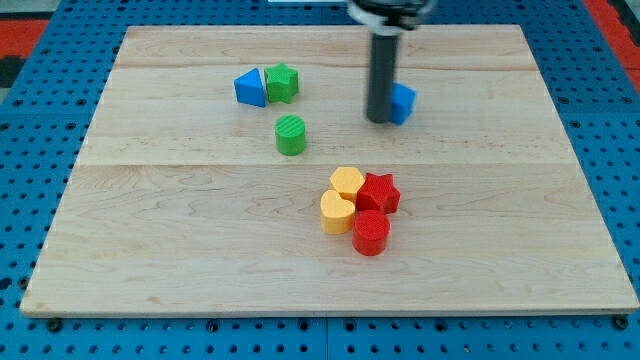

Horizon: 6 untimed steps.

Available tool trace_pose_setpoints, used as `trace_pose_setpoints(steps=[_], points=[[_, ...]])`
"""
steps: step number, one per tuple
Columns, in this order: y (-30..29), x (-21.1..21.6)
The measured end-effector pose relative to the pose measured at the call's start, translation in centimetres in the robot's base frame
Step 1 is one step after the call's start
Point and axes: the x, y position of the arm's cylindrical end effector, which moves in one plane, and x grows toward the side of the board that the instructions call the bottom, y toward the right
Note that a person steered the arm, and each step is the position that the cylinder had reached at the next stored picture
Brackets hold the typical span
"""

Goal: Nudge the green circle down a bit

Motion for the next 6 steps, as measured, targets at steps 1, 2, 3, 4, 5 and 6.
trace_pose_setpoints(steps=[1,2,3,4,5,6], points=[[0.9,-2.6],[-4.6,-0.9],[-12.0,-0.4],[-19.2,-0.3],[-23.5,-4.3],[-19.1,-5.9]])
